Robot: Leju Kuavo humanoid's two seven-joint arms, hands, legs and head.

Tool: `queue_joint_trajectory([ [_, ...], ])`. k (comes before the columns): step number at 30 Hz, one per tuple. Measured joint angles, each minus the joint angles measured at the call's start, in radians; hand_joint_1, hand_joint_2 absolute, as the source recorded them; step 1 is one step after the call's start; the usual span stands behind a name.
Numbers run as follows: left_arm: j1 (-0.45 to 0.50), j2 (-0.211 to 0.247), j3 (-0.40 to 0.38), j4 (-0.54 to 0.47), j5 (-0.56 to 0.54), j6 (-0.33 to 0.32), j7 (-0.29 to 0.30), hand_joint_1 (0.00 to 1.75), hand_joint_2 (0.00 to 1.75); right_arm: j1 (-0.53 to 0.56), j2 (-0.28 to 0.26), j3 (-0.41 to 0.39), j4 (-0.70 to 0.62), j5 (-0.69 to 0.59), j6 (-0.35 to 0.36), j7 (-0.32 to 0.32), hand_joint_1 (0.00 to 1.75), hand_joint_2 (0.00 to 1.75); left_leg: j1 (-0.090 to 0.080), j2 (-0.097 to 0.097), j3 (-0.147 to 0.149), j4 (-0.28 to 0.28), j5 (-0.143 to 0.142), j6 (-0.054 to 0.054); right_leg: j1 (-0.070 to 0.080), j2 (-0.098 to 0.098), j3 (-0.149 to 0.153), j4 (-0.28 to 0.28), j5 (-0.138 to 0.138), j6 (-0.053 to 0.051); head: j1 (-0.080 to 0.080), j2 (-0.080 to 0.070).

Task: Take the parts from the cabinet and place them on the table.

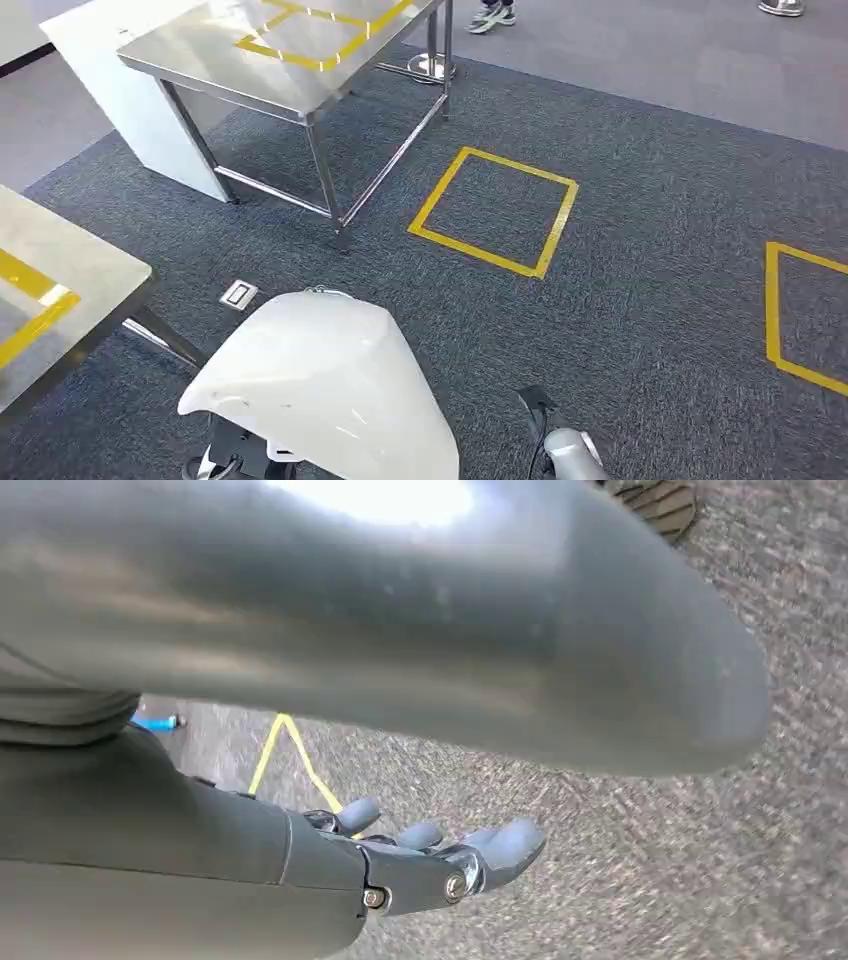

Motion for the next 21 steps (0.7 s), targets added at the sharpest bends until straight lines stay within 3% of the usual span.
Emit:
queue_joint_trajectory([
  [1,0.000,0.000,0.000,0.000,0.000,-0.001,0.000,1.75,1.75,-0.001,0.001,0.000,0.000,0.000,0.000,0.000,0.00,0.00,0.002,0.004,0.023,-0.046,0.033,-0.001,0.000,-0.010,0.003,0.000,-0.002,0.001,0.000,0.000],
  [2,0.000,0.000,0.000,0.000,0.000,-0.001,0.000,1.75,1.75,-0.001,0.003,0.000,0.000,0.000,0.000,0.000,0.00,0.00,0.003,0.013,0.068,-0.133,0.079,0.000,-0.001,-0.021,0.007,0.000,-0.005,0.005,0.000,0.000],
  [3,-0.001,0.000,0.000,-0.001,0.000,-0.002,0.000,1.75,1.75,-0.001,0.003,0.000,0.000,0.000,0.000,0.000,0.00,0.00,0.003,0.036,0.123,-0.233,0.120,0.002,-0.001,-0.031,0.014,0.000,-0.009,0.009,0.000,0.000],
  [4,-0.002,0.000,0.000,-0.001,0.000,-0.004,0.000,1.75,1.75,-0.001,0.004,0.000,0.000,-0.001,-0.001,0.000,0.00,0.00,-0.001,0.099,0.161,-0.308,0.130,0.009,0.004,-0.039,0.019,0.001,-0.014,0.015,-0.002,0.000],
  [6,-0.003,-0.005,0.000,-0.002,0.000,-0.011,0.002,1.75,1.75,-0.001,0.004,0.000,0.000,-0.005,-0.004,0.000,0.00,0.00,-0.004,0.072,0.162,-0.310,0.131,0.021,0.012,-0.054,0.021,0.004,-0.019,0.027,0.002,0.000],
  [8,-0.002,-0.005,0.000,-0.002,0.000,-0.014,0.005,1.75,1.75,-0.001,0.005,-0.001,0.000,-0.006,-0.005,0.000,0.00,0.00,-0.010,0.051,0.155,-0.310,0.131,0.033,0.007,-0.075,0.030,-0.003,-0.019,0.039,0.001,0.000],
  [9,-0.001,-0.006,0.000,-0.002,0.000,-0.014,0.005,1.75,1.75,-0.002,0.006,-0.001,0.000,-0.006,-0.005,0.000,0.00,0.00,0.000,0.038,0.165,-0.319,0.138,0.043,0.002,-0.069,0.031,0.001,-0.027,0.049,0.002,0.000],
  [10,-0.002,-0.007,0.000,-0.003,0.000,-0.013,0.005,1.75,1.75,-0.003,0.007,-0.001,0.000,-0.007,-0.005,0.000,0.00,0.00,0.001,0.027,0.165,-0.321,0.139,0.047,-0.001,-0.018,0.025,0.021,-0.044,0.053,0.005,0.000],
  [11,-0.004,-0.010,0.000,-0.002,0.000,-0.013,0.004,1.75,1.75,-0.001,0.008,-0.001,0.000,-0.006,-0.005,0.000,0.00,0.00,0.002,0.017,0.165,-0.321,0.142,0.053,-0.002,0.017,-0.001,0.079,-0.078,0.053,0.008,0.000],
  [13,-0.001,-0.011,0.000,0.000,0.000,-0.014,-0.001,1.75,1.75,0.004,0.008,-0.001,0.000,-0.007,-0.006,0.000,0.00,0.00,0.001,-0.007,0.163,-0.321,0.142,0.056,0.000,0.042,-0.080,0.237,-0.147,0.056,0.014,0.000],
  [14,0.000,-0.009,0.000,0.003,0.002,-0.014,-0.004,1.75,1.75,0.006,0.008,-0.001,0.000,-0.006,-0.007,0.000,0.00,0.00,0.000,-0.022,0.162,-0.320,0.141,0.057,0.000,0.043,-0.117,0.301,-0.163,0.055,0.014,0.000],
  [15,0.001,-0.007,0.000,0.007,0.002,-0.014,-0.008,1.75,1.75,0.006,0.009,-0.001,0.000,-0.007,-0.007,0.000,0.00,0.00,0.000,-0.036,0.162,-0.318,0.141,0.057,0.000,0.043,-0.132,0.313,-0.149,0.054,0.014,0.000],
  [16,0.001,-0.007,0.000,0.010,0.002,-0.015,-0.011,1.75,1.75,0.005,0.009,-0.001,0.000,-0.007,-0.007,0.000,0.00,0.00,0.000,-0.049,0.162,-0.316,0.141,0.056,0.000,0.044,-0.120,0.276,-0.115,0.051,0.014,0.000],
  [18,0.001,-0.007,0.000,0.011,0.002,-0.014,-0.013,1.75,1.75,0.004,0.009,-0.001,0.000,-0.007,-0.007,0.000,0.00,0.00,0.001,-0.076,0.163,-0.311,0.140,0.054,-0.001,0.060,-0.044,0.104,-0.017,0.044,0.014,0.000],
  [19,0.001,-0.007,0.000,0.011,0.002,-0.014,-0.013,1.75,1.75,0.004,0.009,-0.001,0.000,-0.007,-0.007,0.000,0.00,0.00,0.002,-0.086,0.162,-0.309,0.140,0.051,-0.002,0.095,-0.009,0.024,0.006,0.039,0.014,0.000],
  [20,0.000,-0.007,0.000,0.012,0.002,-0.014,-0.014,1.75,1.75,0.003,0.009,-0.001,0.000,-0.007,-0.007,0.000,0.00,0.00,-0.003,-0.097,0.156,-0.305,0.140,0.041,0.003,0.122,-0.005,0.010,-0.006,0.039,0.014,0.000],
  [21,0.001,-0.007,0.000,0.013,0.002,-0.014,-0.014,1.75,1.75,0.002,0.010,-0.001,0.000,-0.007,-0.007,-0.002,0.00,0.00,0.001,-0.106,0.151,-0.308,0.144,0.032,0.004,0.106,-0.007,0.010,-0.003,0.036,0.015,0.000],
])
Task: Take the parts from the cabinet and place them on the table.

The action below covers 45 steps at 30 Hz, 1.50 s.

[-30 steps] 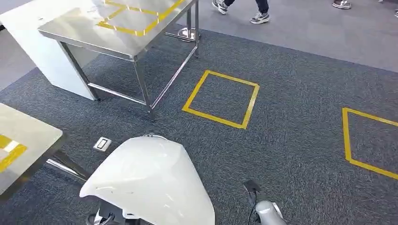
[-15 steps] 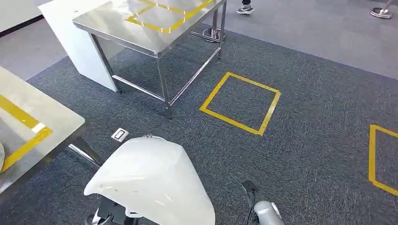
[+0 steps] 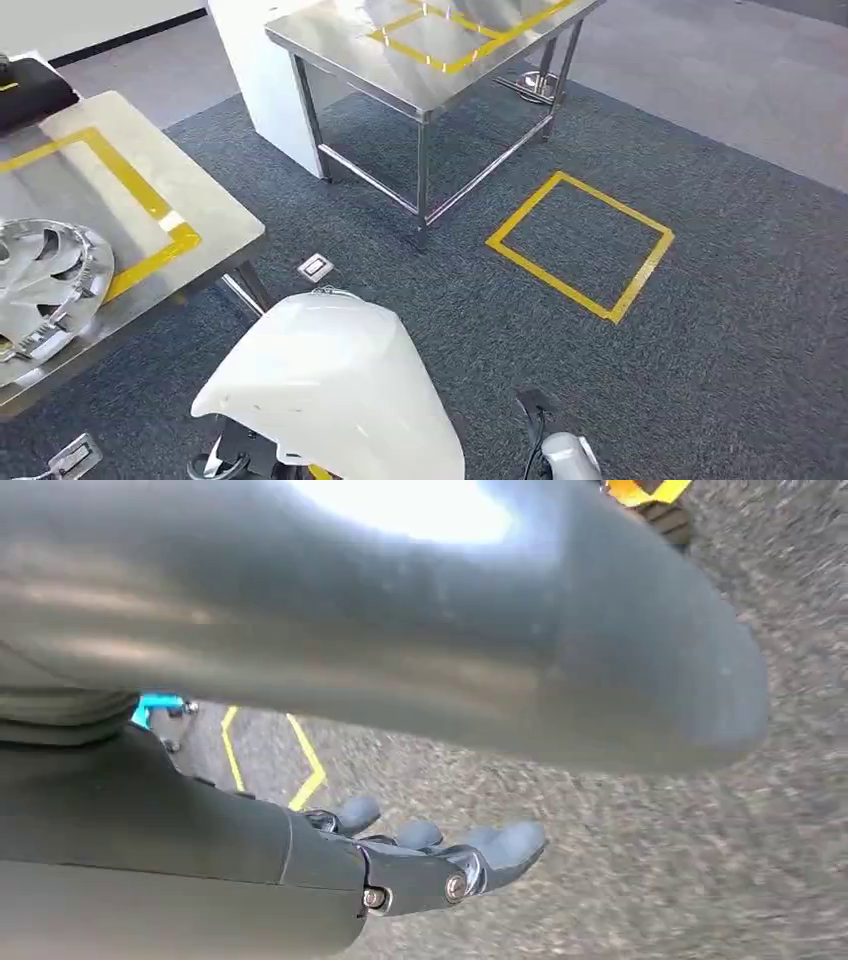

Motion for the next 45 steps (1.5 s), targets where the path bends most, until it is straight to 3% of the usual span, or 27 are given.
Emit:
queue_joint_trajectory([
  [3,0.001,0.004,0.001,0.000,0.000,0.000,-0.001,1.75,1.75,-0.002,0.001,-0.001,0.000,0.000,0.000,0.003,0.00,0.00,-0.001,-0.024,-0.008,-0.011,0.008,-0.021,-0.005,-0.023,0.007,-0.011,0.009,-0.018,-0.001,0.000],
  [4,0.002,0.005,0.002,0.000,0.000,0.000,-0.002,1.75,1.75,-0.004,0.003,-0.001,0.000,0.001,0.000,0.003,0.00,0.00,-0.002,0.007,-0.009,0.003,-0.002,-0.023,-0.007,-0.038,0.010,-0.017,0.014,-0.024,0.000,0.000],
  [5,-0.001,0.006,0.004,0.001,0.000,0.000,-0.003,1.75,1.75,-0.003,0.002,-0.001,0.000,0.001,0.000,0.002,0.00,0.00,-0.005,0.058,-0.033,0.051,-0.038,-0.025,-0.006,-0.046,0.011,-0.019,0.014,-0.032,-0.013,0.000],
  [6,-0.002,0.006,0.006,0.002,0.000,0.000,-0.003,1.75,1.75,-0.001,0.002,-0.001,0.000,0.001,0.000,0.002,0.00,0.00,-0.003,0.089,-0.069,0.127,-0.081,-0.029,-0.004,-0.060,0.011,-0.019,0.014,-0.033,-0.015,0.000],
  [8,0.000,0.008,0.006,0.006,0.000,0.000,-0.006,1.75,1.75,0.004,0.002,-0.001,0.000,0.003,0.000,0.002,0.00,0.00,-0.001,0.105,-0.139,0.273,-0.140,-0.034,-0.001,-0.087,0.011,-0.018,0.011,-0.036,-0.015,0.000],
  [9,0.000,0.010,0.006,0.010,0.000,0.000,-0.006,1.75,1.75,0.004,0.002,-0.001,0.000,0.003,0.000,0.002,0.00,0.00,0.001,0.106,-0.153,0.301,-0.140,-0.036,-0.001,-0.099,0.011,-0.018,0.011,-0.036,-0.015,0.000],
  [10,-0.001,0.013,0.007,0.013,0.000,0.000,-0.006,1.75,1.75,0.002,0.003,-0.001,0.000,0.003,0.000,0.002,0.00,0.00,0.004,0.108,-0.140,0.277,-0.116,-0.037,-0.002,-0.110,0.011,-0.018,0.010,-0.035,-0.015,0.000],
  [12,-0.006,0.013,0.009,0.018,0.005,0.000,-0.007,1.75,1.75,0.000,0.004,-0.001,0.000,-0.002,-0.002,0.002,0.00,0.00,0.007,0.124,-0.050,0.112,-0.030,-0.037,-0.003,-0.132,0.017,-0.017,0.006,-0.028,-0.016,0.000],
  [13,-0.011,0.013,0.010,0.019,0.006,0.000,-0.008,1.75,1.75,-0.001,0.005,-0.001,0.000,-0.003,-0.003,0.002,0.00,0.00,0.007,0.148,-0.002,0.028,0.000,-0.035,-0.003,-0.142,0.020,-0.015,0.002,-0.023,-0.016,0.000],
  [14,-0.017,0.013,0.011,0.021,0.006,-0.001,-0.009,1.75,1.75,-0.002,0.005,-0.002,0.000,-0.003,-0.003,0.002,0.00,0.00,-0.002,0.179,0.010,-0.001,-0.018,-0.027,0.004,-0.149,0.020,-0.012,-0.003,-0.016,-0.016,0.000],
  [18,-0.037,0.005,0.013,0.035,0.016,-0.017,-0.016,1.75,1.75,-0.012,0.008,-0.003,0.000,-0.004,-0.015,0.002,0.00,0.00,-0.003,0.134,0.004,-0.005,-0.006,0.004,0.003,-0.179,0.028,-0.014,-0.004,0.008,-0.013,0.000],
  [20,-0.042,-0.003,0.014,0.038,0.019,-0.017,-0.016,1.75,1.75,-0.015,0.010,-0.003,0.000,-0.005,-0.018,0.002,0.00,0.00,0.005,0.119,0.009,-0.011,-0.001,0.016,-0.006,-0.100,0.010,0.027,-0.038,0.019,-0.011,0.000],
  [21,-0.047,-0.008,0.014,0.041,0.019,-0.018,-0.016,1.75,1.75,-0.013,0.010,-0.003,0.000,-0.004,-0.019,0.002,0.00,0.00,0.005,0.110,0.007,-0.011,0.001,0.022,-0.006,-0.077,-0.023,0.097,-0.077,0.021,-0.005,0.000],
  [23,-0.049,-0.013,0.013,0.047,0.018,-0.018,-0.016,1.75,1.75,-0.009,0.010,-0.006,0.000,-0.004,-0.021,0.002,0.00,0.00,0.004,0.085,0.005,-0.009,0.001,0.024,-0.004,-0.064,-0.106,0.262,-0.141,0.023,-0.001,0.000],
  [24,-0.049,-0.012,0.013,0.052,0.018,-0.018,-0.016,1.75,1.75,-0.008,0.010,-0.006,0.000,-0.004,-0.022,0.002,0.00,0.00,0.004,0.073,0.004,-0.008,0.001,0.024,-0.004,-0.063,-0.130,0.301,-0.143,0.022,-0.001,0.000],
  [26,-0.049,-0.013,0.013,0.057,0.018,-0.019,-0.016,1.75,1.75,-0.009,0.010,-0.006,0.000,-0.004,-0.022,0.002,0.00,0.00,0.004,0.048,0.004,-0.003,0.001,0.024,-0.005,-0.061,-0.108,0.237,-0.082,0.017,-0.001,0.000],
  [28,-0.052,-0.016,0.013,0.058,0.018,-0.019,-0.016,1.75,1.75,-0.009,0.010,-0.006,0.000,-0.004,-0.022,0.002,0.00,0.00,0.004,0.021,0.005,0.000,0.001,0.021,-0.005,-0.028,-0.020,0.047,0.014,0.007,0.000,0.000],
  [29,-0.053,-0.018,0.013,0.058,0.020,-0.018,-0.016,1.75,1.75,-0.009,0.009,-0.006,0.000,-0.003,-0.023,0.002,0.00,0.00,0.004,0.013,0.001,0.001,0.002,0.016,-0.007,0.026,0.000,0.004,0.001,0.001,-0.002,0.000],
  [33,-0.055,-0.019,0.014,0.061,0.039,-0.009,-0.012,1.75,1.75,-0.013,0.010,-0.006,0.000,0.006,-0.027,0.002,0.00,0.00,0.009,-0.026,-0.008,-0.013,0.016,-0.017,0.001,-0.007,0.003,-0.008,0.010,-0.011,0.003,0.000],
  [34,-0.055,-0.019,0.014,0.061,0.040,-0.008,-0.011,1.75,1.75,-0.015,0.011,-0.006,0.000,0.006,-0.027,0.002,0.00,0.00,0.007,-0.017,-0.012,-0.008,0.014,-0.022,-0.012,-0.025,0.009,-0.023,0.019,-0.020,0.002,0.000],
  [35,-0.057,-0.019,0.014,0.061,0.040,-0.007,-0.011,1.75,1.75,-0.017,0.011,-0.006,0.000,0.006,-0.027,0.002,0.00,0.00,0.000,0.047,-0.022,0.017,-0.007,-0.026,-0.008,-0.034,0.013,-0.028,0.021,-0.025,-0.001,0.000],
  [36,-0.059,-0.019,0.014,0.063,0.040,-0.007,-0.010,1.75,1.75,-0.016,0.011,-0.006,0.000,0.007,-0.028,0.002,0.00,0.00,0.001,0.084,-0.050,0.074,-0.046,-0.029,-0.006,-0.047,0.014,-0.028,0.020,-0.031,-0.008,0.000],
  [38,-0.057,-0.019,0.014,0.066,0.040,-0.007,-0.010,1.75,1.75,-0.011,0.011,-0.007,0.000,0.006,-0.029,0.002,0.00,0.00,0.004,0.105,-0.124,0.229,-0.118,-0.035,-0.003,-0.074,0.014,-0.027,0.018,-0.033,-0.009,0.000],
  [40,-0.055,-0.016,0.014,0.071,0.040,-0.007,-0.008,1.75,1.75,-0.011,0.012,-0.007,0.000,0.003,-0.029,0.002,0.00,0.00,0.006,0.108,-0.151,0.288,-0.120,-0.039,-0.003,-0.103,0.014,-0.025,0.015,-0.034,-0.009,0.000],
  [43,-0.057,-0.017,0.014,0.072,0.040,-0.008,-0.008,1.75,1.75,-0.014,0.018,-0.008,0.000,0.003,-0.030,0.002,0.00,0.00,0.007,0.140,-0.032,0.073,-0.010,-0.036,-0.003,-0.135,0.023,-0.023,0.008,-0.024,-0.009,0.000],
  [44,-0.058,-0.018,0.014,0.072,0.040,-0.009,-0.008,1.75,1.75,-0.014,0.018,-0.008,0.000,0.002,-0.031,0.002,0.00,0.00,0.003,0.191,0.004,-0.001,-0.005,-0.031,0.000,-0.143,0.026,-0.021,0.003,-0.018,-0.009,0.000],
  [45,-0.059,-0.022,0.014,0.071,0.042,-0.011,-0.008,1.75,1.75,-0.014,0.018,-0.008,0.000,0.000,-0.032,0.002,0.00,0.00,-0.002,0.193,0.010,-0.005,-0.005,-0.016,0.008,-0.149,0.025,-0.016,-0.002,-0.011,-0.010,0.000],
])
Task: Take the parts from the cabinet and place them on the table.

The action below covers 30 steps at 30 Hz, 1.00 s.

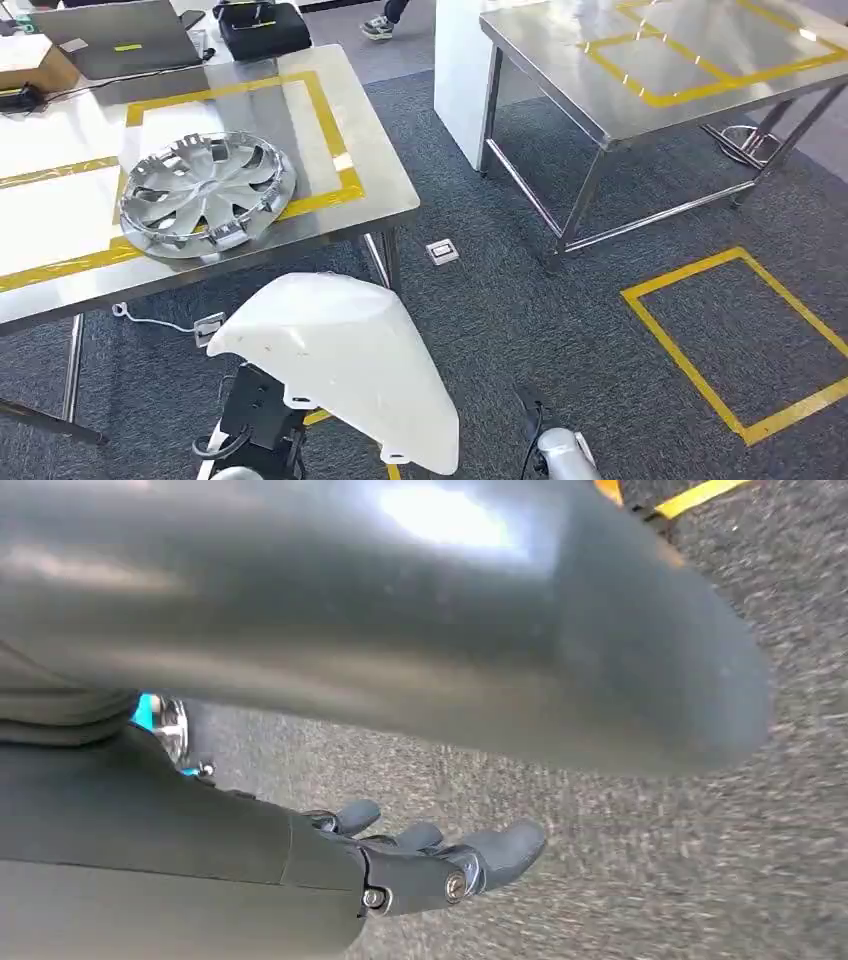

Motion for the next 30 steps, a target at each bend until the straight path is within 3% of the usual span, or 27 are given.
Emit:
queue_joint_trajectory([
  [1,0.000,-0.001,0.000,0.000,0.002,0.000,0.001,1.75,1.75,-0.001,0.000,0.000,0.000,-0.001,-0.002,0.000,0.00,0.00,0.000,-0.019,-0.005,0.002,0.002,0.009,0.001,-0.008,0.001,-0.001,0.001,0.004,0.005,0.000],
  [4,-0.001,-0.005,0.000,0.000,0.011,-0.007,0.003,1.75,1.75,-0.004,0.001,-0.001,0.000,-0.003,-0.002,0.000,0.00,0.00,0.001,-0.049,-0.007,-0.004,0.007,0.030,-0.005,-0.029,0.007,-0.004,-0.004,0.021,0.005,0.000],
  [5,-0.003,-0.007,0.000,-0.001,0.011,-0.007,0.002,1.75,1.75,-0.005,0.001,-0.001,0.000,-0.003,-0.002,0.000,0.00,0.00,0.005,-0.061,-0.006,-0.007,0.010,0.035,-0.010,0.020,0.003,0.014,-0.021,0.028,0.007,0.000],
  [6,-0.007,-0.011,0.000,0.000,0.011,-0.007,0.002,1.75,1.75,-0.005,0.001,-0.001,0.000,-0.003,-0.002,0.000,0.00,0.00,0.007,-0.069,-0.007,-0.007,0.012,0.040,-0.012,0.057,-0.022,0.069,-0.057,0.029,0.009,0.000],
  [7,-0.009,-0.015,0.000,0.000,0.011,-0.008,0.002,1.75,1.75,-0.003,0.001,-0.002,0.000,-0.003,-0.002,0.000,0.00,0.00,0.007,-0.081,-0.009,-0.007,0.013,0.043,-0.012,0.076,-0.061,0.151,-0.097,0.031,0.016,0.000],
  [8,-0.009,-0.015,0.000,0.002,0.011,-0.008,0.003,1.75,1.75,-0.001,0.001,-0.003,0.000,-0.003,-0.002,0.000,0.00,0.00,0.007,-0.095,-0.010,-0.007,0.013,0.044,-0.012,0.084,-0.105,0.238,-0.132,0.033,0.020,0.000],
  [9,-0.008,-0.015,0.000,0.003,0.011,-0.009,0.003,1.75,1.75,0.000,0.001,-0.004,0.000,-0.003,-0.002,0.000,0.00,0.00,0.007,-0.107,-0.012,-0.006,0.013,0.044,-0.011,0.085,-0.138,0.298,-0.147,0.033,0.020,0.000],
  [10,-0.008,-0.015,0.000,0.005,0.011,-0.010,0.005,1.75,1.75,0.000,0.001,-0.005,0.000,-0.003,-0.002,0.000,0.00,0.00,0.006,-0.119,-0.012,-0.004,0.013,0.044,-0.010,0.085,-0.152,0.316,-0.139,0.032,0.019,0.000],
  [11,-0.008,-0.015,0.000,0.006,0.011,-0.010,0.006,1.75,1.75,0.000,0.001,-0.005,0.000,-0.003,-0.001,0.000,0.00,0.00,0.007,-0.133,-0.011,-0.003,0.013,0.044,-0.010,0.086,-0.142,0.284,-0.107,0.029,0.020,0.000],
  [13,-0.010,-0.018,0.000,0.006,0.011,-0.011,0.006,1.75,1.75,-0.001,0.001,-0.005,0.000,-0.003,-0.001,0.000,0.00,0.00,0.007,-0.159,-0.009,0.001,0.014,0.042,-0.011,0.101,-0.066,0.114,-0.007,0.020,0.020,0.000],
  [14,-0.011,-0.020,-0.001,0.006,0.011,-0.013,0.006,1.75,1.75,-0.001,0.001,-0.006,0.000,-0.002,-0.001,0.000,0.00,0.00,0.008,-0.170,-0.010,0.002,0.013,0.038,-0.011,0.136,-0.029,0.028,0.022,0.013,0.020,0.000],
  [15,-0.013,-0.022,-0.001,0.006,0.011,-0.016,0.006,1.75,1.75,-0.001,-0.001,-0.006,0.000,-0.002,-0.001,0.000,0.00,0.00,0.003,-0.178,-0.016,0.004,0.015,0.030,-0.011,0.165,-0.021,0.008,0.007,0.007,0.018,0.000],
  [18,-0.013,-0.023,-0.001,0.006,0.012,-0.018,0.008,1.75,1.75,-0.002,0.000,-0.007,0.000,0.000,0.000,0.001,0.00,0.00,0.013,-0.205,-0.023,-0.007,0.027,0.007,-0.004,0.143,-0.023,0.005,0.011,0.004,0.021,0.000],
  [19,-0.014,-0.023,0.000,0.006,0.012,-0.018,0.009,1.75,1.75,-0.005,0.000,-0.007,0.000,0.001,0.000,0.001,0.00,0.00,0.005,-0.215,-0.028,-0.010,0.030,-0.002,-0.012,0.130,-0.018,-0.007,0.019,-0.004,0.020,0.000],
  [20,-0.013,-0.023,0.000,0.005,0.012,-0.018,0.009,1.75,1.75,-0.006,0.002,-0.008,0.000,0.003,0.000,0.001,0.00,0.00,0.006,-0.181,-0.029,0.000,0.021,-0.003,-0.016,0.116,-0.013,-0.015,0.024,-0.009,0.021,0.000],
  [21,-0.016,-0.023,0.000,0.005,0.012,-0.018,0.010,1.75,1.75,-0.006,0.002,-0.008,0.000,0.003,0.000,0.000,0.00,0.00,0.002,-0.134,-0.048,0.039,-0.009,-0.005,-0.015,0.107,-0.012,-0.017,0.024,-0.016,0.010,0.000],
  [22,-0.017,-0.023,0.000,0.005,0.012,-0.019,0.010,1.75,1.75,-0.004,0.002,-0.009,0.000,0.003,0.000,0.000,0.00,0.00,0.003,-0.106,-0.081,0.110,-0.049,-0.009,-0.013,0.096,-0.012,-0.017,0.024,-0.018,0.009,0.000],
  [24,-0.014,-0.020,0.000,0.006,0.012,-0.019,0.013,1.75,1.75,0.000,0.002,-0.011,0.000,0.003,0.000,0.000,0.00,0.00,0.005,-0.088,-0.159,0.276,-0.117,-0.015,-0.011,0.067,-0.012,-0.016,0.022,-0.020,0.009,0.000],
  [25,-0.013,-0.019,0.000,0.006,0.012,-0.019,0.013,1.75,1.75,0.000,0.002,-0.013,0.000,0.003,0.000,0.000,0.00,0.00,0.006,-0.087,-0.175,0.310,-0.119,-0.017,-0.011,0.054,-0.012,-0.015,0.021,-0.020,0.008,0.000],
  [26,-0.012,-0.019,0.000,0.006,0.012,-0.019,0.014,1.75,1.75,-0.001,0.002,-0.014,0.000,0.003,0.000,0.000,0.00,0.00,0.008,-0.084,-0.163,0.288,-0.097,-0.018,-0.011,0.042,-0.011,-0.014,0.019,-0.019,0.008,0.000],
  [28,-0.013,-0.019,0.000,0.005,0.012,-0.019,0.014,1.75,1.75,-0.003,0.003,-0.016,0.000,0.003,0.002,0.000,0.00,0.00,0.010,-0.068,-0.078,0.133,-0.016,-0.017,-0.013,0.020,-0.005,-0.011,0.013,-0.013,0.008,0.000],
  [29,-0.013,-0.019,0.000,0.005,0.012,-0.019,0.014,1.75,1.75,-0.003,0.003,-0.016,0.000,0.003,0.002,0.000,0.00,0.00,0.009,-0.039,-0.029,0.043,0.017,-0.014,-0.012,0.012,-0.002,-0.008,0.008,-0.007,0.008,0.000],
  [30,-0.014,-0.019,0.000,0.005,0.012,-0.019,0.015,1.75,1.75,-0.003,0.002,-0.016,0.000,0.003,0.002,0.000,0.00,0.00,-0.002,0.011,-0.011,0.006,-0.002,-0.006,-0.004,0.005,-0.002,-0.004,0.003,0.000,0.005,0.000],
])
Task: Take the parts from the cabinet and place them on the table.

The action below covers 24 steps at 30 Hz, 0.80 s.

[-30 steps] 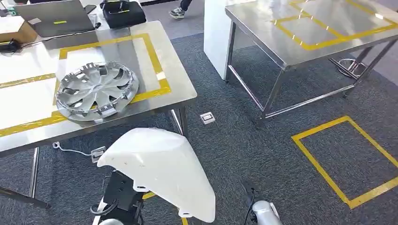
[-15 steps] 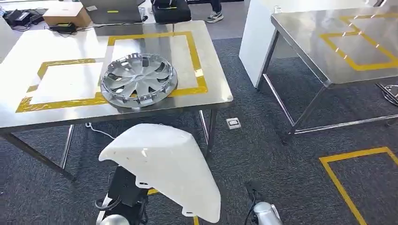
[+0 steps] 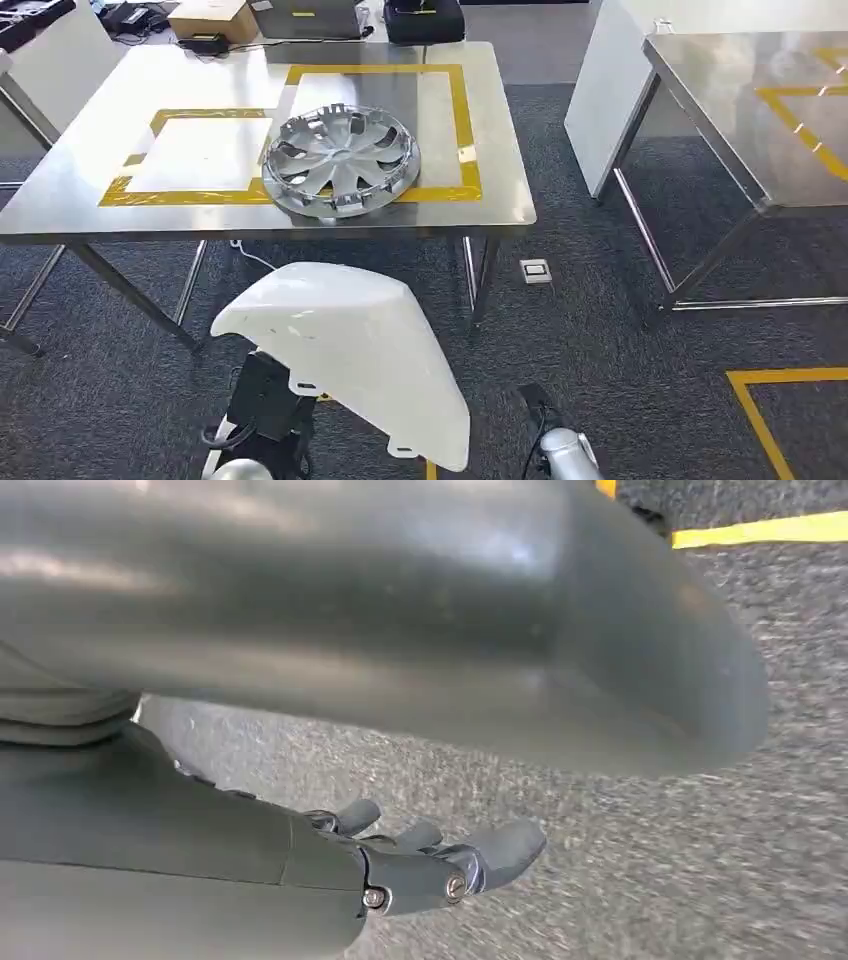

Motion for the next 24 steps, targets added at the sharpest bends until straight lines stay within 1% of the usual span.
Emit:
queue_joint_trajectory([
  [1,0.001,-0.002,0.000,-0.002,0.000,0.000,0.004,1.75,1.75,0.000,0.000,0.000,0.000,0.000,0.000,0.000,0.00,0.00,0.005,-0.025,-0.001,-0.002,0.008,0.016,0.005,-0.006,-0.001,0.004,-0.002,0.005,0.004,0.000],
  [2,0.001,-0.002,0.000,-0.002,0.000,0.000,0.005,1.75,1.75,-0.001,0.000,0.000,0.000,0.002,0.000,0.000,0.00,0.00,0.003,-0.033,-0.005,0.000,0.008,0.020,0.006,-0.014,0.000,0.003,-0.001,0.007,0.007,0.000],
  [3,0.001,-0.002,0.000,-0.003,0.000,0.000,0.007,1.75,1.75,-0.001,0.000,-0.001,0.000,0.003,0.000,0.000,0.00,0.00,-0.001,-0.043,-0.009,0.002,0.008,0.027,0.004,-0.023,0.003,0.001,-0.001,0.011,0.007,0.000],
  [4,0.002,-0.001,0.000,-0.005,0.000,0.000,0.008,1.75,1.75,-0.003,0.000,-0.001,0.000,0.003,0.000,0.000,0.00,0.00,0.000,-0.054,-0.010,0.000,0.010,0.033,0.003,-0.033,0.005,0.000,-0.003,0.016,0.007,0.000],
  [5,0.003,-0.002,0.000,-0.009,0.000,0.002,0.009,1.75,1.75,-0.004,0.000,-0.001,0.000,0.003,0.000,0.000,0.00,0.00,0.008,-0.066,-0.005,-0.007,0.015,0.041,-0.004,-0.013,0.005,0.008,-0.015,0.026,0.008,0.000],
  [6,0.001,-0.003,0.000,-0.011,0.000,0.002,0.008,1.75,1.75,-0.003,0.000,-0.001,0.000,0.003,0.001,0.000,0.00,0.00,0.009,-0.076,-0.006,-0.008,0.017,0.046,-0.006,0.037,-0.008,0.046,-0.044,0.028,0.008,0.000],
  [7,0.001,-0.006,0.000,-0.011,0.000,0.002,0.008,1.75,1.75,-0.001,0.000,-0.001,0.000,0.003,0.001,0.000,0.00,0.00,0.010,-0.085,-0.007,-0.009,0.018,0.051,-0.006,0.063,-0.040,0.113,-0.082,0.029,0.016,0.000],
  [8,0.002,-0.006,0.000,-0.011,0.000,0.002,0.009,1.75,1.75,0.001,0.000,-0.001,0.000,0.003,0.001,0.000,0.00,0.00,0.010,-0.098,-0.009,-0.008,0.019,0.053,-0.006,0.077,-0.081,0.200,-0.122,0.031,0.024,0.000],
  [9,0.004,-0.005,0.000,-0.011,0.000,0.002,0.009,1.75,1.75,0.002,-0.002,-0.001,0.000,0.003,0.001,0.000,0.00,0.00,0.009,-0.111,-0.010,-0.007,0.019,0.053,-0.006,0.080,-0.119,0.274,-0.149,0.031,0.027,0.000],
  [10,0.006,-0.004,0.000,-0.011,0.000,0.002,0.012,1.75,1.75,0.003,-0.002,-0.001,0.000,0.004,0.001,0.000,0.00,0.00,0.009,-0.123,-0.011,-0.006,0.019,0.053,-0.005,0.080,-0.143,0.317,-0.154,0.030,0.027,0.000],
  [11,0.007,-0.003,0.000,-0.011,0.000,0.002,0.013,1.75,1.75,0.003,-0.002,-0.001,0.000,0.005,0.002,0.000,0.00,0.00,0.009,-0.134,-0.011,-0.004,0.019,0.053,-0.005,0.081,-0.145,0.312,-0.136,0.028,0.027,0.000],
  [12,0.008,-0.003,0.000,-0.011,0.000,0.002,0.014,1.75,1.75,0.003,-0.001,-0.001,0.000,0.005,0.002,0.000,0.00,0.00,0.009,-0.148,-0.011,-0.003,0.020,0.052,-0.005,0.082,-0.123,0.257,-0.093,0.024,0.029,0.000],
  [13,0.008,-0.003,0.000,-0.012,0.000,0.002,0.014,1.75,1.75,0.002,-0.002,-0.001,0.000,0.006,0.002,0.000,0.00,0.00,0.009,-0.161,-0.011,-0.001,0.020,0.051,-0.005,0.088,-0.086,0.175,-0.045,0.020,0.029,0.000],
  [14,0.008,-0.003,0.000,-0.015,0.000,0.003,0.014,1.75,1.75,0.002,-0.002,-0.001,0.000,0.006,0.003,0.000,0.00,0.00,0.009,-0.172,-0.010,0.000,0.021,0.049,-0.005,0.109,-0.042,0.079,0.003,0.014,0.031,0.000],
  [15,0.008,-0.003,0.000,-0.018,0.000,0.004,0.014,1.75,1.75,0.002,-0.003,-0.001,0.000,0.007,0.003,0.000,0.00,0.00,0.011,-0.178,-0.012,0.000,0.022,0.047,-0.005,0.142,-0.019,0.021,0.008,0.006,0.034,0.000],
  [16,0.008,-0.003,0.000,-0.019,0.000,0.005,0.016,1.75,1.75,0.002,-0.003,-0.001,0.000,0.008,0.003,-0.001,0.00,0.00,0.007,-0.190,-0.018,0.002,0.024,0.038,-0.002,0.143,-0.014,0.004,0.004,0.005,0.033,0.000],
  [18,0.012,0.000,0.000,-0.021,-0.001,0.005,0.017,1.75,1.75,0.000,-0.003,-0.001,0.000,0.010,0.003,0.000,0.00,0.00,0.012,-0.200,-0.022,-0.008,0.031,0.023,0.003,0.135,-0.018,0.007,0.006,0.004,0.037,0.000],
  [19,0.015,0.000,0.000,-0.024,-0.001,0.006,0.018,1.75,1.75,0.000,-0.003,-0.001,0.000,0.010,0.003,0.000,0.00,0.00,0.009,-0.201,-0.021,-0.007,0.031,0.021,0.000,0.132,-0.016,-0.005,0.011,0.007,0.037,0.000],
  [20,0.016,0.003,0.000,-0.025,-0.001,0.008,0.018,1.75,1.75,-0.001,-0.002,-0.001,0.000,0.008,0.003,0.000,0.00,0.00,0.008,-0.196,-0.020,-0.013,0.035,0.045,-0.003,0.132,-0.017,-0.006,0.013,0.019,0.033,0.000],
  [24,0.021,0.009,0.001,-0.025,0.000,0.011,0.023,1.75,1.75,-0.001,-0.002,-0.006,0.000,0.000,0.007,0.000,0.00,0.00,0.010,-0.194,-0.017,-0.023,0.040,0.032,0.000,0.134,-0.020,-0.006,0.016,0.010,0.033,0.000],
])
